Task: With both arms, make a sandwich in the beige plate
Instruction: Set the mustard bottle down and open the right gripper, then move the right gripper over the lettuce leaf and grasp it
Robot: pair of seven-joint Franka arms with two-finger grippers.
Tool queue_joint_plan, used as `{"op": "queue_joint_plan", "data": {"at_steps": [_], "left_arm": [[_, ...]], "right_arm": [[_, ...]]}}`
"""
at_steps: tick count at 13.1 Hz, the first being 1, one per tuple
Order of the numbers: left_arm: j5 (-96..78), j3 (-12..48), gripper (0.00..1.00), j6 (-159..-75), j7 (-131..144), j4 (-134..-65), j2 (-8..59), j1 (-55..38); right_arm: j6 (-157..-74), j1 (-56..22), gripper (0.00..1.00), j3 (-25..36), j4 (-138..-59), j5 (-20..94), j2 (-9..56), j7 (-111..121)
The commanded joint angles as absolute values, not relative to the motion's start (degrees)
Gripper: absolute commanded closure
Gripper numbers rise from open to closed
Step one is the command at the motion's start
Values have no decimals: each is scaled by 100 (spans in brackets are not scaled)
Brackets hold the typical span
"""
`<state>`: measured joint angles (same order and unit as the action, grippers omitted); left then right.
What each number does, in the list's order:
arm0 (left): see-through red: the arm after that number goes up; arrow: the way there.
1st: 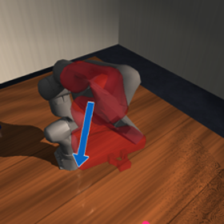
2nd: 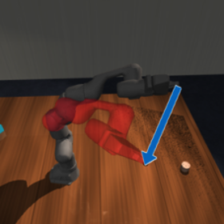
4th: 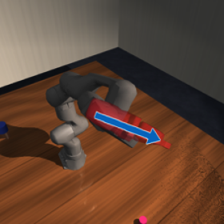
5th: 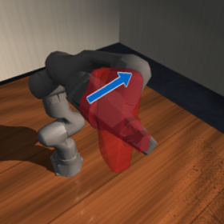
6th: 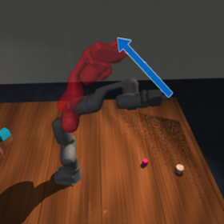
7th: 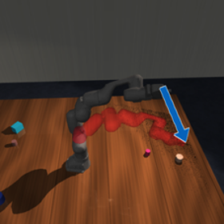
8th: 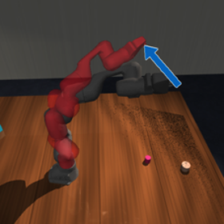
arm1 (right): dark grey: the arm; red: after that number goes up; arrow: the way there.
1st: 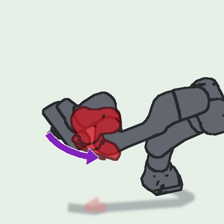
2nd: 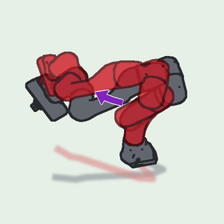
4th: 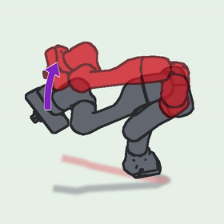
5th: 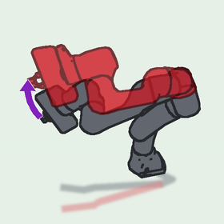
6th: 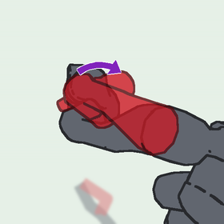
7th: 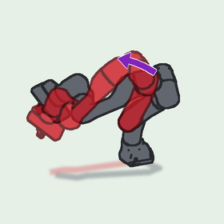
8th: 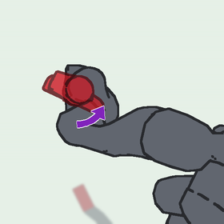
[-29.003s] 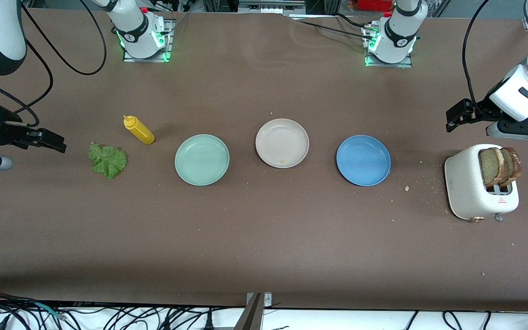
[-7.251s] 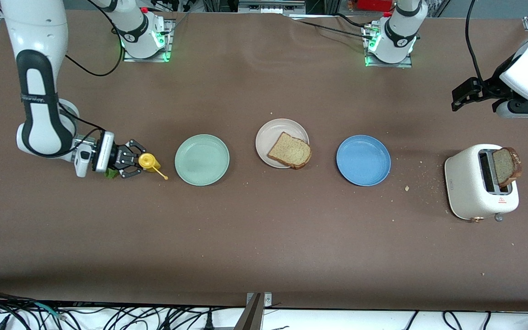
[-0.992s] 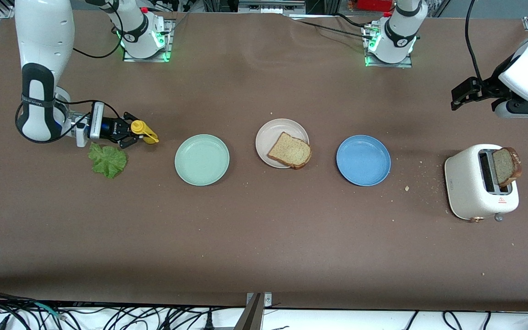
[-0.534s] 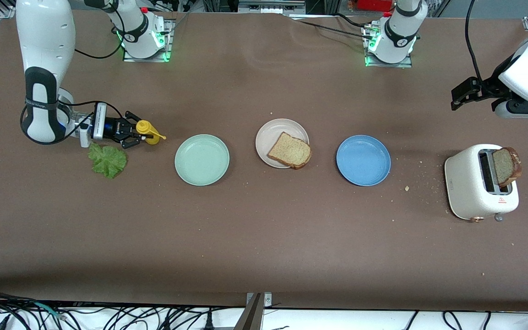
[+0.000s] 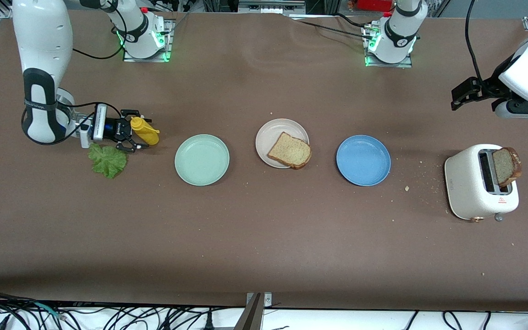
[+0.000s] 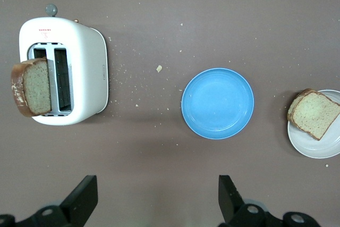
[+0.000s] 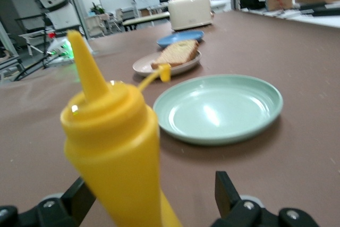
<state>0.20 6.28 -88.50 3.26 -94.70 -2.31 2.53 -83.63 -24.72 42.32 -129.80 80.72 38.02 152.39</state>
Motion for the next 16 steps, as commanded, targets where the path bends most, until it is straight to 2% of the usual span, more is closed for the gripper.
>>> {"op": "queue_joint_plan", "data": {"at_steps": [1,6,8,11,16], "left_arm": [[9,668,0,-8798,308,-9492,-281,299],[9,668,0,-8807,299,-9492,-281,308],[9,668,0,-8798,299,-9492,-281,308],[9,668,0,-8798,299,-9492,-281,316],[9,668,0,-8798,299,-9492,-281,343]], "right_arm": [[-8884,-2092,1,4069,-13034,7420,3174,14296],[-10203,-1820,1,3842,-12701,5488,1743,11405],[-10387,-1566,1,3474,-12385,4820,1460,10376],[-10529,-933,1,2551,-11701,3660,1126,8664],[-10573,-721,1,1935,-10918,2034,914,5580]]}}
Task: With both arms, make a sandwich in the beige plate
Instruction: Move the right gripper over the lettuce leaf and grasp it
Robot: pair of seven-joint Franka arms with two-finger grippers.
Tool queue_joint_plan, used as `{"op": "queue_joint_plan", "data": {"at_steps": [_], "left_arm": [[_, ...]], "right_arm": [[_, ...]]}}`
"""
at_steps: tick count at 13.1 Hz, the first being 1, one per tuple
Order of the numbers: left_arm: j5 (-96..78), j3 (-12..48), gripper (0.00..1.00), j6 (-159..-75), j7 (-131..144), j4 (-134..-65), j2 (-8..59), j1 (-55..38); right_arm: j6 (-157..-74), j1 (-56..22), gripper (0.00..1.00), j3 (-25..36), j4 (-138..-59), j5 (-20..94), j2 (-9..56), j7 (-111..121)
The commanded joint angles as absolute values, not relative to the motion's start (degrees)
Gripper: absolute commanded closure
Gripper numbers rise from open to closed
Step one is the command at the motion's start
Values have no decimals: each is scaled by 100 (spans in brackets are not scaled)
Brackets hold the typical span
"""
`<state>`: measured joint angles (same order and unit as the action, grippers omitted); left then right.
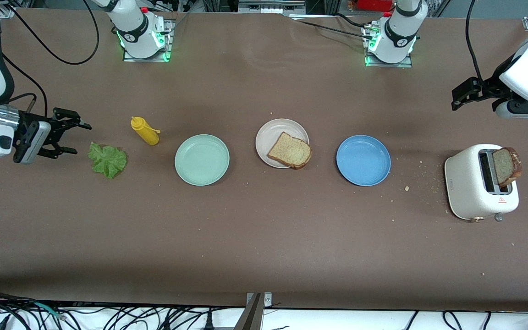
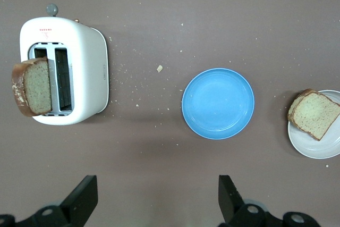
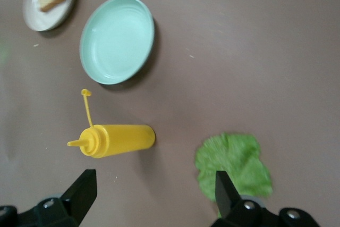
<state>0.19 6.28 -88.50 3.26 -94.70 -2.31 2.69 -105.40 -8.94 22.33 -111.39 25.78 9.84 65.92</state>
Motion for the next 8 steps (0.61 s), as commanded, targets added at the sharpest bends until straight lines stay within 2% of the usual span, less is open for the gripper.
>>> {"op": "queue_joint_plan", "data": {"at_steps": [1,5,8], "left_arm": [[9,668,0,-8798,299,-9492,-281,343],[9,668,0,-8798,299,-9492,-281,343],[9,668,0,-8798,299,-9492,-281,343]], "right_arm": [[-10599,-668,1,1829,-10725,1621,914,4798],[-11047,-650,1,1512,-10679,468,1089,2502],[-11171,-650,1,1275,-10775,203,1256,1041]]}}
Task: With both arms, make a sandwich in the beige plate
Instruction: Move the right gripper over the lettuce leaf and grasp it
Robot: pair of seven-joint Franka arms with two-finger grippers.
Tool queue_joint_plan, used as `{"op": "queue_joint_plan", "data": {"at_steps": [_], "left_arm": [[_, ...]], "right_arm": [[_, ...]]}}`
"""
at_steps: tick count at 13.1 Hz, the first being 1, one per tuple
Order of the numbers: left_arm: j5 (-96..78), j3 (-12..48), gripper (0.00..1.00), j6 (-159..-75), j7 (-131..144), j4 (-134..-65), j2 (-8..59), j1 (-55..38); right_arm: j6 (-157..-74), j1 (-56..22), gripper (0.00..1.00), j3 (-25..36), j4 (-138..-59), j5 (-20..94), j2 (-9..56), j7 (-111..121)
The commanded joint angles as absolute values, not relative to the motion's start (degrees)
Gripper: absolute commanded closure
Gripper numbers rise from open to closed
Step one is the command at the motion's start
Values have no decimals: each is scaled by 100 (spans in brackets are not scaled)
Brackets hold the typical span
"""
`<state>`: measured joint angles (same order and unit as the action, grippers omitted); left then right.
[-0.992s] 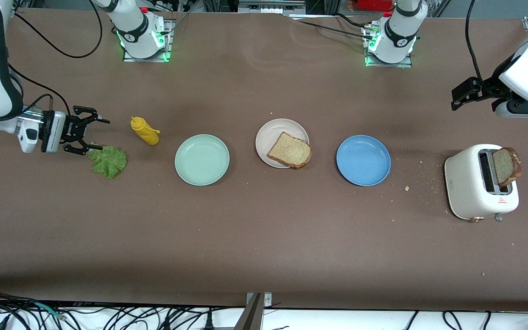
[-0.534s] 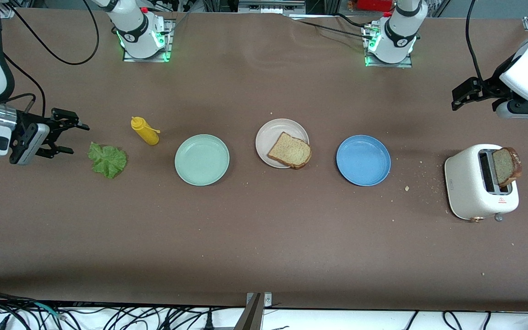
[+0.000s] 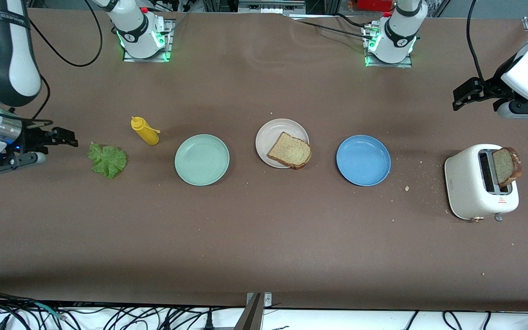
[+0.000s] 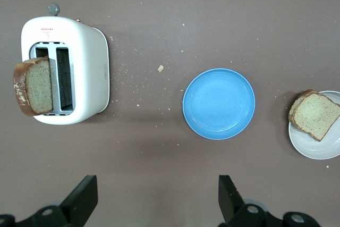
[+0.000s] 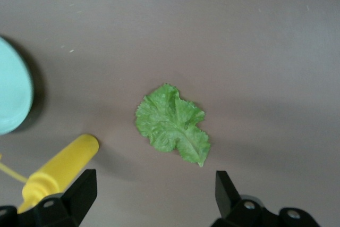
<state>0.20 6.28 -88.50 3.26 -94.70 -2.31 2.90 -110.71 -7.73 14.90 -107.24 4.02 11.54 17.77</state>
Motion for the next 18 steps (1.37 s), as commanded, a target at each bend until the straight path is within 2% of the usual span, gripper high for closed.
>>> {"op": "queue_joint_plan", "data": {"at_steps": [1,3,5,10,18], "left_arm": [[0,668,0,-8798,299,-9492,-281,343],[0,668,0,-8798,299,-9492,-281,343],[9,668,0,-8807,299,-9492,-281,343],[9,668,0,-8798,299,-9492,-281,343],[9,668,0,-8798,299,-9492,-281,343]], "right_arm": [[-11206,-659,1,1274,-10793,141,1413,802],[-11511,-659,1,1274,-10915,123,1739,712],[-12301,-659,1,1274,-11397,132,1941,703],[-13620,-659,1,1179,-12295,132,2152,396],[-13913,-650,3,1160,-12322,185,2584,387]]}}
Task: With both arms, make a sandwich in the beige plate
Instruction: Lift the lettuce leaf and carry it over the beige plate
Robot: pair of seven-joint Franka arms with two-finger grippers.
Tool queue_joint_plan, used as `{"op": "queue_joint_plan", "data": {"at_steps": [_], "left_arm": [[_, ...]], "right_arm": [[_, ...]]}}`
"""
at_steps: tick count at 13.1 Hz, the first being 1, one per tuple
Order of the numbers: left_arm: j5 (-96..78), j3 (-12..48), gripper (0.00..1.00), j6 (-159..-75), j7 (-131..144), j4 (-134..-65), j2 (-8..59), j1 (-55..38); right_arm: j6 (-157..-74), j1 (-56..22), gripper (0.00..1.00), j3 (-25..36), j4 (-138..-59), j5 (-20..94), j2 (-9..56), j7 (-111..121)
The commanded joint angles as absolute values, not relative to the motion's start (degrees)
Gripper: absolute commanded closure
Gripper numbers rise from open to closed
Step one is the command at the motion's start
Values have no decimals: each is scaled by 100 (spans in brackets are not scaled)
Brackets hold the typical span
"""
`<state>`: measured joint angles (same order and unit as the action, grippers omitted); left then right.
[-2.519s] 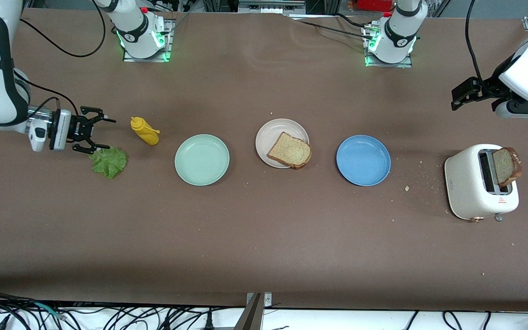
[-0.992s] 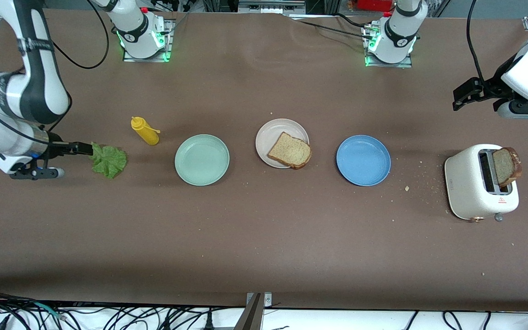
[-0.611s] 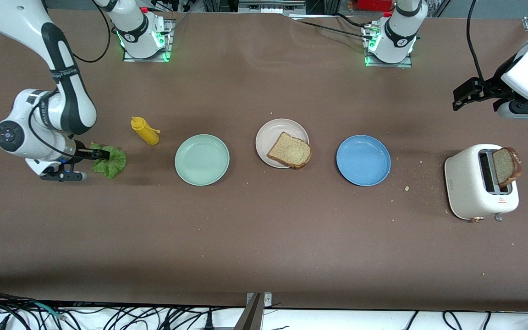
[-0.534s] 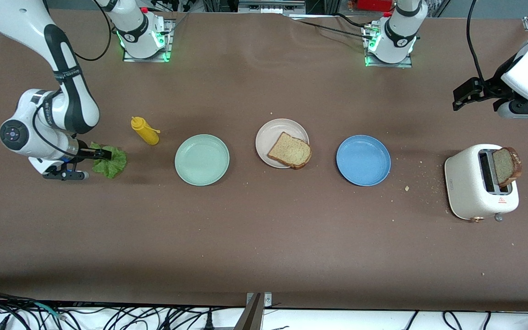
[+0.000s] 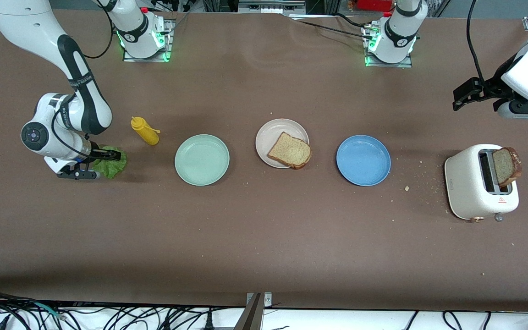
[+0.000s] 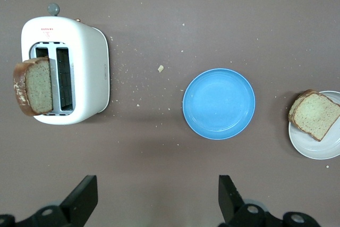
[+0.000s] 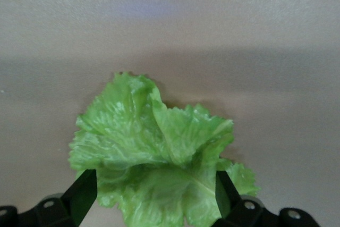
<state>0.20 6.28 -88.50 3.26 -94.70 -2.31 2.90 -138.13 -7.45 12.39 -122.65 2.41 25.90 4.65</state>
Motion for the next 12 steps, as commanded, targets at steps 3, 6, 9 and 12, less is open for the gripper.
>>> {"op": "queue_joint_plan", "data": {"at_steps": [3,6,9,12], "left_arm": [[9,668,0,-8798,299,-9492,-281,343],[9,668,0,-8807,299,-9492,-281,343],[9,668,0,-8798,290,-9492,-281,352],[9,668,0,-8807,290,-9492,-281,352]], "right_arm": [[-13904,-633,23,1160,-12340,220,2636,378],[-13887,-624,80,1160,-12331,220,2637,378],[-13869,-624,100,1160,-12322,220,2628,387],[-13825,-624,100,1160,-12182,211,2453,501]]}}
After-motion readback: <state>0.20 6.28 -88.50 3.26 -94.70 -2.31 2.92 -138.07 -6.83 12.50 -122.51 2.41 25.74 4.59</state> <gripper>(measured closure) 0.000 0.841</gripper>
